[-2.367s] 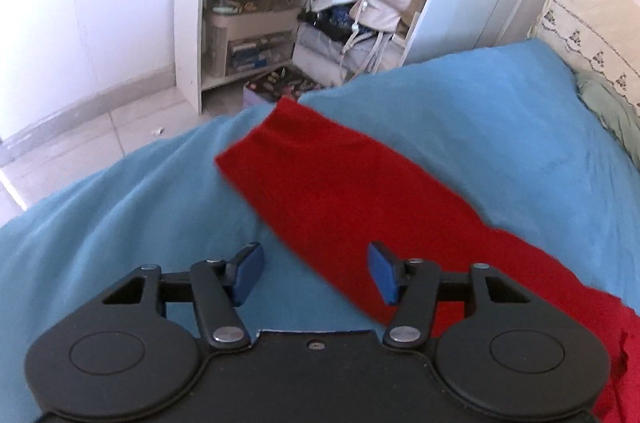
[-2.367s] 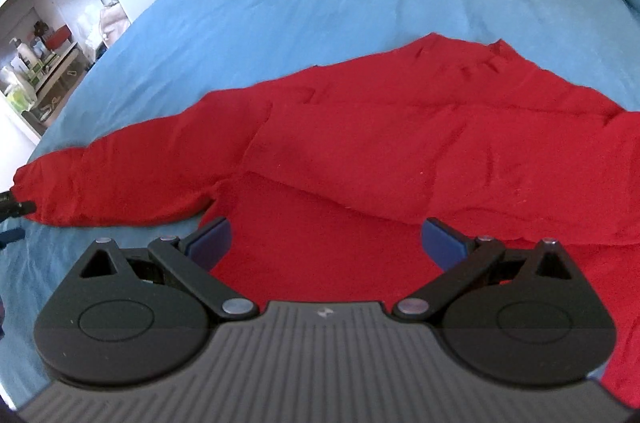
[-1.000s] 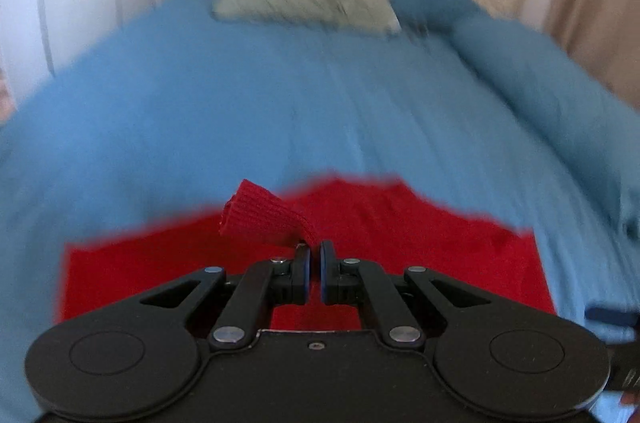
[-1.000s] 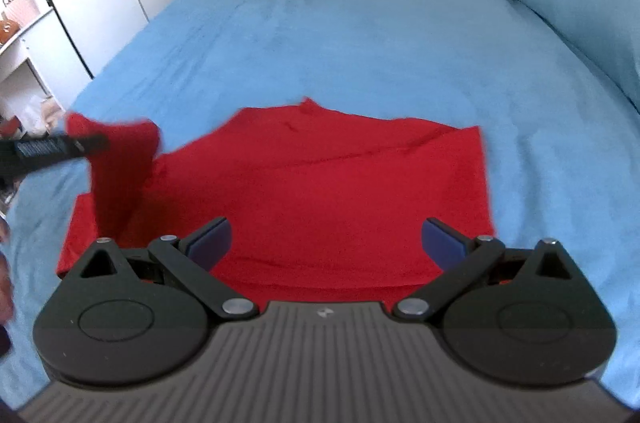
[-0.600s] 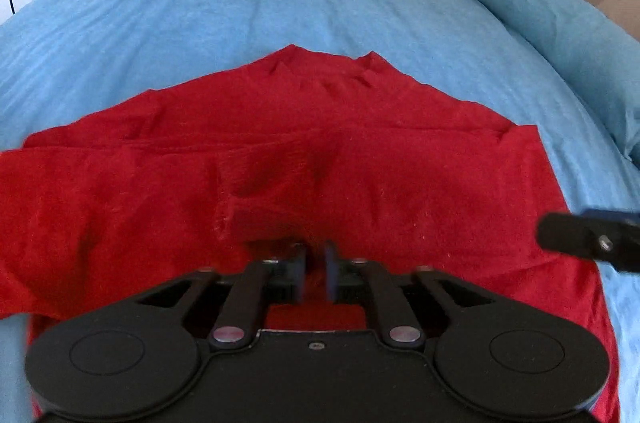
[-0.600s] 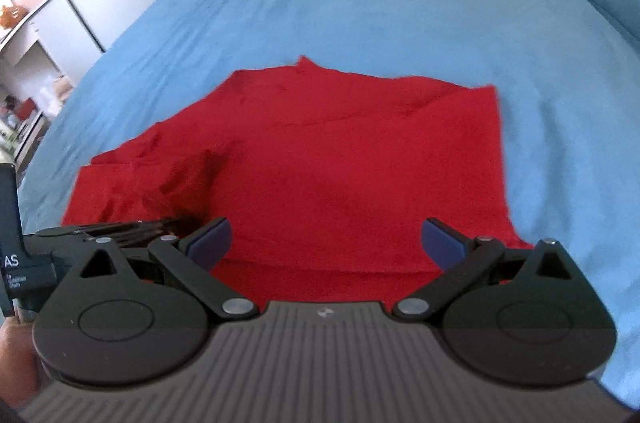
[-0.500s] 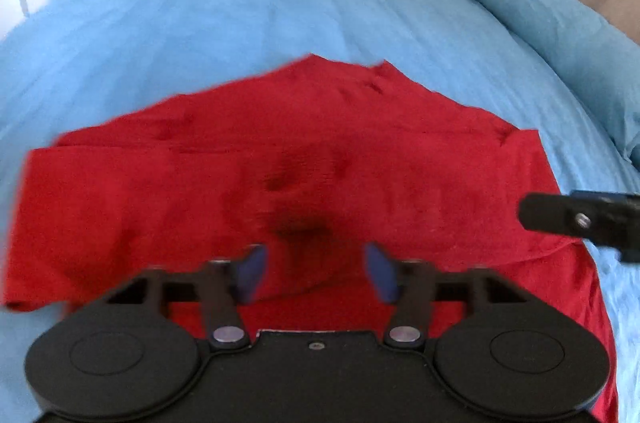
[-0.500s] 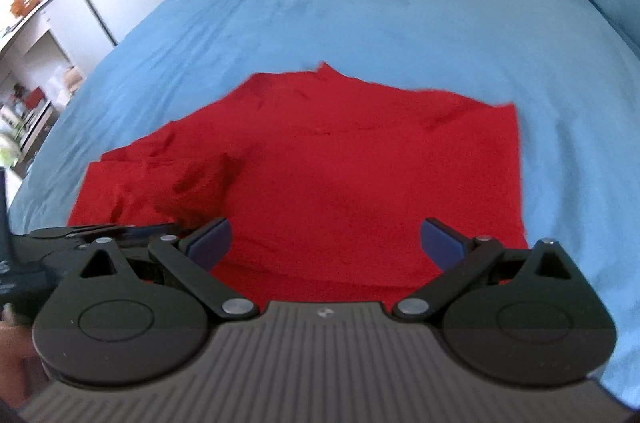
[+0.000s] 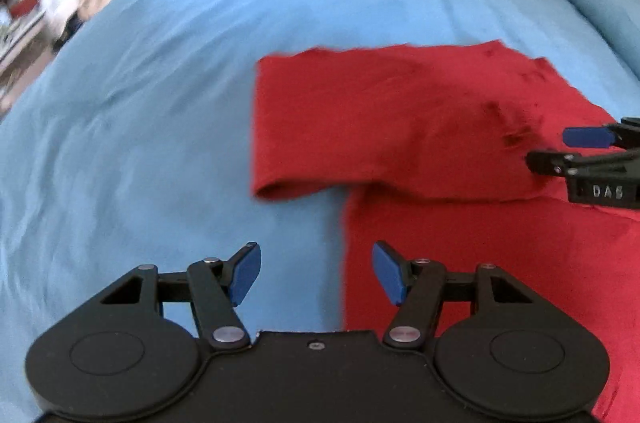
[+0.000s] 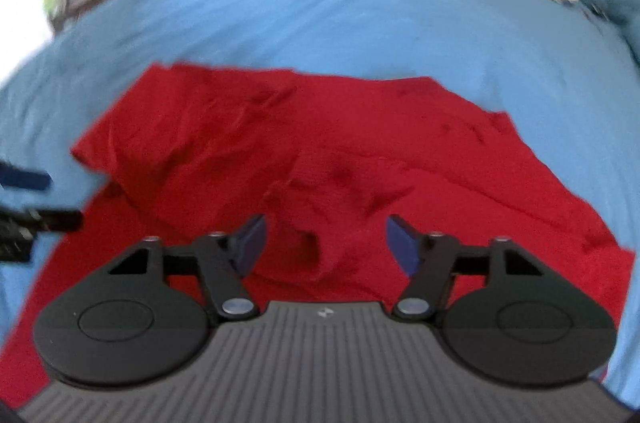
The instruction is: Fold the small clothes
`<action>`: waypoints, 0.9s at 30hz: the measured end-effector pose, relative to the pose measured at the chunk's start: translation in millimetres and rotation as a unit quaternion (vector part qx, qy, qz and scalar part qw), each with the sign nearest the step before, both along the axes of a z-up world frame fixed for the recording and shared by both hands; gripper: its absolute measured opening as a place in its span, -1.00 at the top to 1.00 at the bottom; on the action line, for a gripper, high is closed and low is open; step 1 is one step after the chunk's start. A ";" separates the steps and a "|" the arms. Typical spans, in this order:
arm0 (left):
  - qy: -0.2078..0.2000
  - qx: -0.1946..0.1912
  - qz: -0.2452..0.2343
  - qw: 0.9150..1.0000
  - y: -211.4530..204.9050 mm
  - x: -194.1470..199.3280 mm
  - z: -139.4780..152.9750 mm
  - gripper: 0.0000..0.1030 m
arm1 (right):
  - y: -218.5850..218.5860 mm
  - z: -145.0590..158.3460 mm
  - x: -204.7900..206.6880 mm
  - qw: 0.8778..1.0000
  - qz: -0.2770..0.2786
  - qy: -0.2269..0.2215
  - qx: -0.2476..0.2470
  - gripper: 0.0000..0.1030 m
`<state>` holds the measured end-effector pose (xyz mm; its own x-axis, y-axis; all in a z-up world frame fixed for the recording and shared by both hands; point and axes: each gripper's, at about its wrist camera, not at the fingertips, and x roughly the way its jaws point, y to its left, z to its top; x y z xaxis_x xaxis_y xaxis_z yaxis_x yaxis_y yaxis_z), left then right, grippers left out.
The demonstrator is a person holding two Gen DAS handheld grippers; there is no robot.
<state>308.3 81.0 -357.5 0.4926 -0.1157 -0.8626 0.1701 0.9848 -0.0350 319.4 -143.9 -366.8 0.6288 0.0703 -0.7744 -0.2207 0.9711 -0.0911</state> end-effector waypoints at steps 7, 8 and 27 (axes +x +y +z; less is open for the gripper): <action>0.009 -0.015 0.029 0.999 10.4 -0.3 -12.3 -0.30 | 33.6 -27.7 8.8 0.994 0.024 -0.009 -0.103 0.04; 0.009 -0.017 0.029 0.999 10.1 -0.7 -12.4 -0.30 | 35.7 -31.7 12.4 0.994 0.026 -0.006 -0.108 0.18; -0.016 -0.015 0.009 1.000 -37.4 28.6 -16.5 -0.30 | -80.7 96.5 -30.3 0.974 -0.162 -0.158 -0.003 0.59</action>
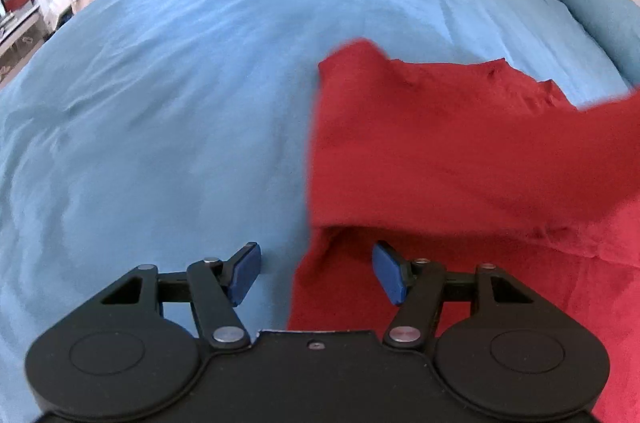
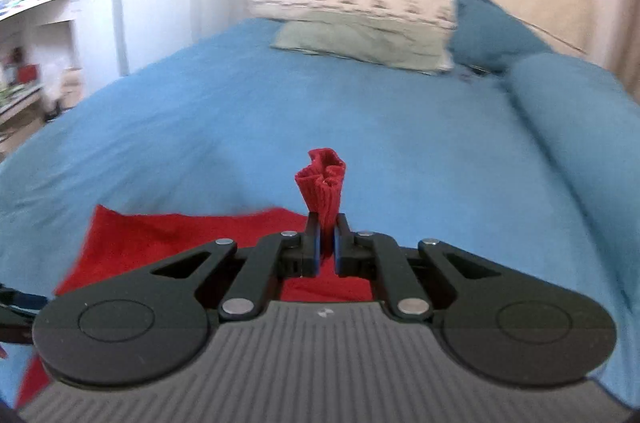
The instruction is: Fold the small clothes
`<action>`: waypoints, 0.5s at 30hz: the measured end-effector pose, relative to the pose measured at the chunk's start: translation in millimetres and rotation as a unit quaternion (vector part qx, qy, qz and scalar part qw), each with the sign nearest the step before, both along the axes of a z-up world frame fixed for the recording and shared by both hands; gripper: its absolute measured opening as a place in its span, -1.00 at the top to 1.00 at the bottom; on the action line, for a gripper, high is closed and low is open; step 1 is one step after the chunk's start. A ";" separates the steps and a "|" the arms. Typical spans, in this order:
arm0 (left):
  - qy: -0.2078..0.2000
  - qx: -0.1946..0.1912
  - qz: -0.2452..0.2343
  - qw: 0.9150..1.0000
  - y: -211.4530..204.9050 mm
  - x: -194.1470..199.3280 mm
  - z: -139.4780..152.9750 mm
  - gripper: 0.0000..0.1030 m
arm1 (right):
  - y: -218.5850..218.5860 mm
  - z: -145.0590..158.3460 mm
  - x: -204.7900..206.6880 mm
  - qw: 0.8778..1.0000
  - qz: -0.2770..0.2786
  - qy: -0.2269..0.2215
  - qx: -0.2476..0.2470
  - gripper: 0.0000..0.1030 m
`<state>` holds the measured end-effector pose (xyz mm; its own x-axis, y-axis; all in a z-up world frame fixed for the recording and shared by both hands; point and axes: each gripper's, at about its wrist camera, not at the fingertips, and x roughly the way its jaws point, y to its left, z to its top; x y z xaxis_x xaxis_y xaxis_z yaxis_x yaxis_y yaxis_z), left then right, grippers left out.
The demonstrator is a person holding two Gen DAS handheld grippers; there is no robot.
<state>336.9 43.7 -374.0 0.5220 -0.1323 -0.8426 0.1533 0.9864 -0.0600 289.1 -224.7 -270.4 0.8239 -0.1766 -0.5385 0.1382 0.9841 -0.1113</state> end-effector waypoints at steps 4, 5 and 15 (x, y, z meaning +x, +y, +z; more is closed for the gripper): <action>0.003 -0.002 0.000 1.000 -6.7 -0.1 -7.1 -0.41 | -46.1 -24.4 -11.1 0.996 -0.074 0.032 0.021 0.59; 0.000 0.004 -0.004 1.000 -8.6 -0.9 -7.4 -0.41 | -54.7 -29.7 -13.1 0.995 -0.086 0.037 0.032 0.59; -0.016 0.024 -0.014 0.999 -20.4 8.4 -5.6 -0.42 | -75.2 -37.8 -23.8 0.991 -0.109 0.022 0.074 0.59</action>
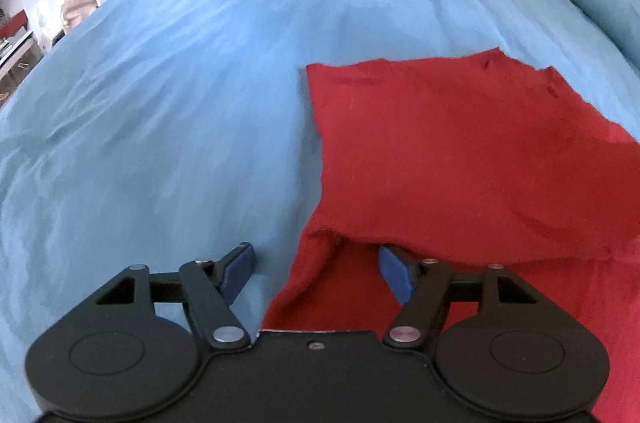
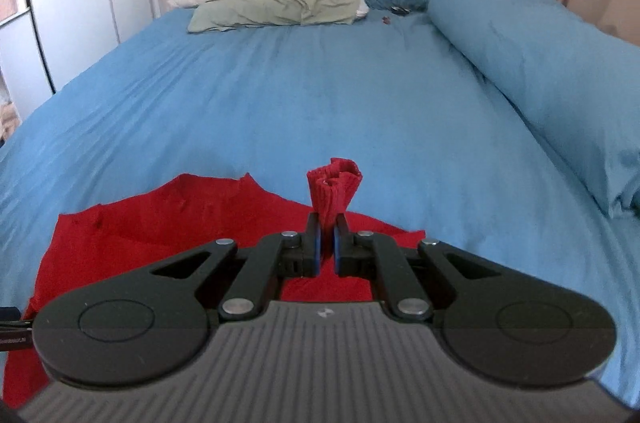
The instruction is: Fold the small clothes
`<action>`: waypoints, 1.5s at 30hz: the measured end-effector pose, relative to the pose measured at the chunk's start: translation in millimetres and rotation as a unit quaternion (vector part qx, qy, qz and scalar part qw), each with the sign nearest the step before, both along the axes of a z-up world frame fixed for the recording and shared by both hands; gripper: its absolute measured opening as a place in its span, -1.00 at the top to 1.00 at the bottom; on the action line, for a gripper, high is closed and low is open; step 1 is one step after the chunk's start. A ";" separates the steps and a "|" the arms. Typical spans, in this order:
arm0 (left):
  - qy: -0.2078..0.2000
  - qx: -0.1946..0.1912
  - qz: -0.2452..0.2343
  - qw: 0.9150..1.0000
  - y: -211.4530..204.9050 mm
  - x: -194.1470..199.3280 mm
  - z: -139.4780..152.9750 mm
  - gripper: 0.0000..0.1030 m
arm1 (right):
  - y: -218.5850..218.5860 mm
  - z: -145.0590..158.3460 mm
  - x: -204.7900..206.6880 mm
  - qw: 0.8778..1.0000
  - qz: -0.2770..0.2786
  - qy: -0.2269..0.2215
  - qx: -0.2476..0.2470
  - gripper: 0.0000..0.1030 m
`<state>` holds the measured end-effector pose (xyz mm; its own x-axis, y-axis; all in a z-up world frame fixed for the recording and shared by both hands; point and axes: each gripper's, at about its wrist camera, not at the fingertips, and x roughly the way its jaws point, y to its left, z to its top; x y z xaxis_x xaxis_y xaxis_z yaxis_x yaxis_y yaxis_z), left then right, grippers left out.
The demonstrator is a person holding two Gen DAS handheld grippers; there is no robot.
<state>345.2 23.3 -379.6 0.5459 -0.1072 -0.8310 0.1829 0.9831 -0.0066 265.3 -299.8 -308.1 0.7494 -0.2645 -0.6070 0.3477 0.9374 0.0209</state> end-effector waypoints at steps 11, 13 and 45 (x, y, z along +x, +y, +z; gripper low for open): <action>0.002 0.020 -0.028 0.999 -7.3 -2.0 12.3 -0.43 | -20.3 -77.4 -10.2 0.996 -0.024 0.083 -0.010 0.53; -0.003 0.016 -0.045 0.999 -11.3 -5.9 19.9 -0.43 | -19.0 -90.9 -10.2 0.994 -0.018 0.102 -0.030 0.50; -0.040 0.020 -0.134 0.990 -45.4 -69.6 76.0 -0.80 | -28.7 -43.5 -70.8 0.997 0.046 0.039 0.056 -1.00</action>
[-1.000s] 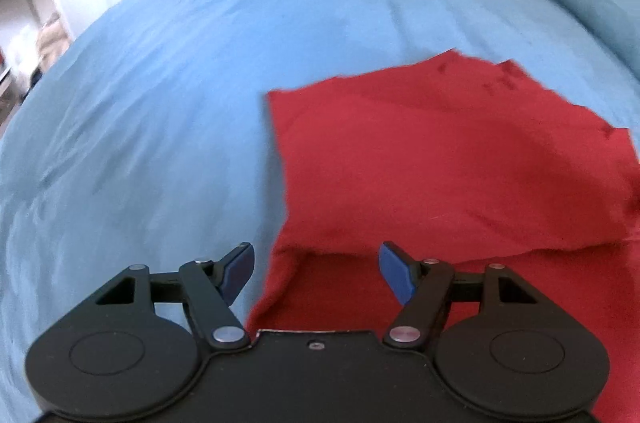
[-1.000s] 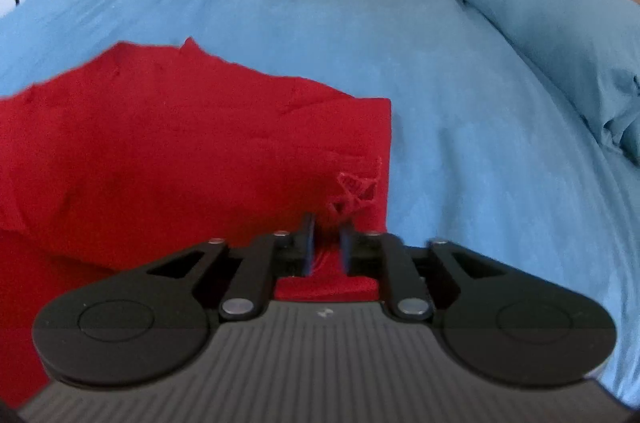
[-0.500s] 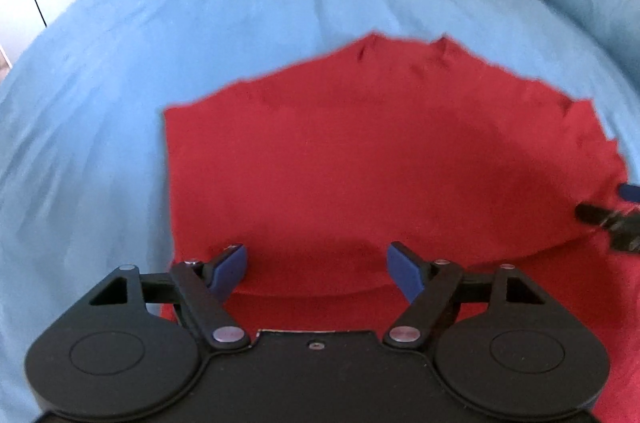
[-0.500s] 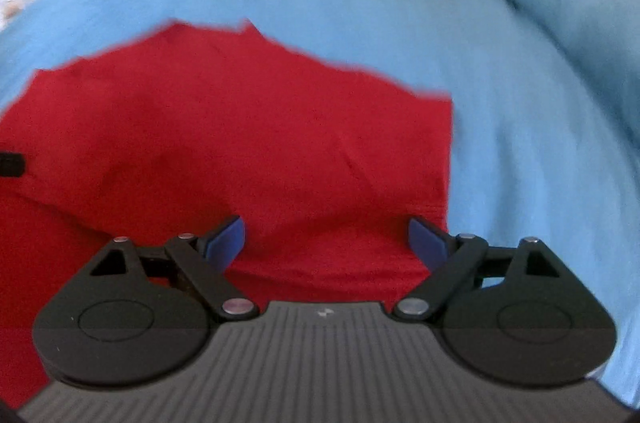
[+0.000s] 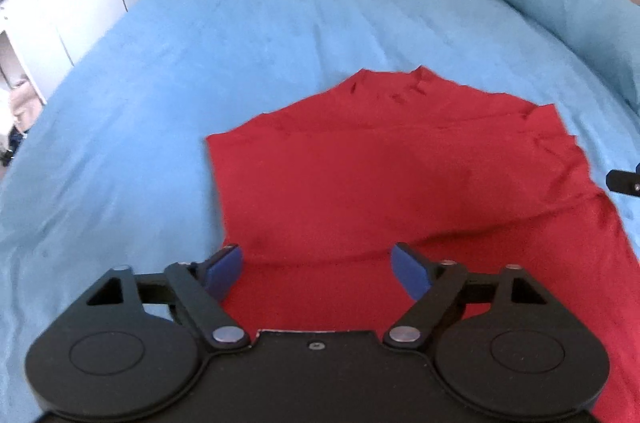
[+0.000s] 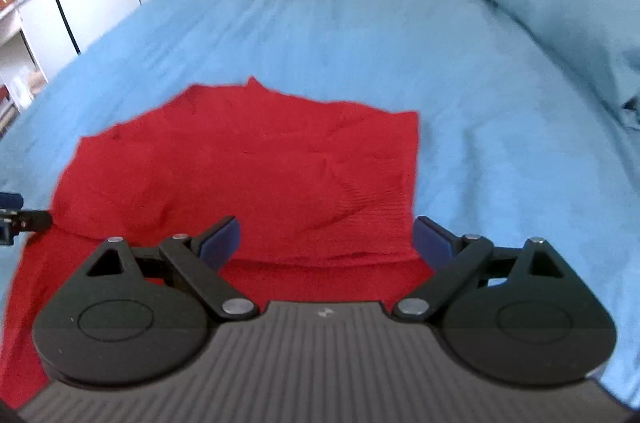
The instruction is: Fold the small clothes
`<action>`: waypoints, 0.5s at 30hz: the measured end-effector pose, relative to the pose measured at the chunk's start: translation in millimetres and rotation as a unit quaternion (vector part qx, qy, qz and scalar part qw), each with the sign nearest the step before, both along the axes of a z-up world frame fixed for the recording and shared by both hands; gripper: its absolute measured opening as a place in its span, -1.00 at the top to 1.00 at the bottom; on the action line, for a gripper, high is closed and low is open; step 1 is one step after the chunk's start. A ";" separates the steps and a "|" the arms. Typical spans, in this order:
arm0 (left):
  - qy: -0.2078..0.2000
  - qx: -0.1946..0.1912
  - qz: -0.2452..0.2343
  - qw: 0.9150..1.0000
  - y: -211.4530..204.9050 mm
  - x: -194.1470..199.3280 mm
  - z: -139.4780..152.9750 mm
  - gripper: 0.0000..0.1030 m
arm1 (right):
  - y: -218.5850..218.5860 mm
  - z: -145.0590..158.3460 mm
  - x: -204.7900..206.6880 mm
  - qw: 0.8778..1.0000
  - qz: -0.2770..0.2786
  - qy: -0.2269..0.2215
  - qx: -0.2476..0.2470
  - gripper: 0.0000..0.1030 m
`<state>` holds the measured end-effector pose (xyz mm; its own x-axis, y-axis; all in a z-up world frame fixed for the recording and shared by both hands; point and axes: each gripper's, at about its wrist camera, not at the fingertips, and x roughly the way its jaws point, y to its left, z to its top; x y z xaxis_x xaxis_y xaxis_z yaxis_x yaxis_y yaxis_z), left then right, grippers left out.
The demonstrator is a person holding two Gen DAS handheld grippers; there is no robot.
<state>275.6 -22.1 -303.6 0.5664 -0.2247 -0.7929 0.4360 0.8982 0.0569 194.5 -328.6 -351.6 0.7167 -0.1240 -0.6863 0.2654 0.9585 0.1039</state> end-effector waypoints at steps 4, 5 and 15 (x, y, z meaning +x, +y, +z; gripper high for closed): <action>0.015 0.009 0.001 1.000 18.9 -43.1 19.5 -0.90 | 1.8 25.4 -45.9 1.000 0.007 0.010 0.005 -1.00; 0.027 0.013 0.002 1.000 25.2 -53.2 21.0 -0.90 | 2.9 29.6 -57.5 1.000 0.010 0.018 0.003 -1.00; 0.167 0.019 0.031 0.985 91.1 -145.9 -13.7 -0.89 | 19.1 19.0 -172.0 0.988 0.029 0.155 0.005 -1.00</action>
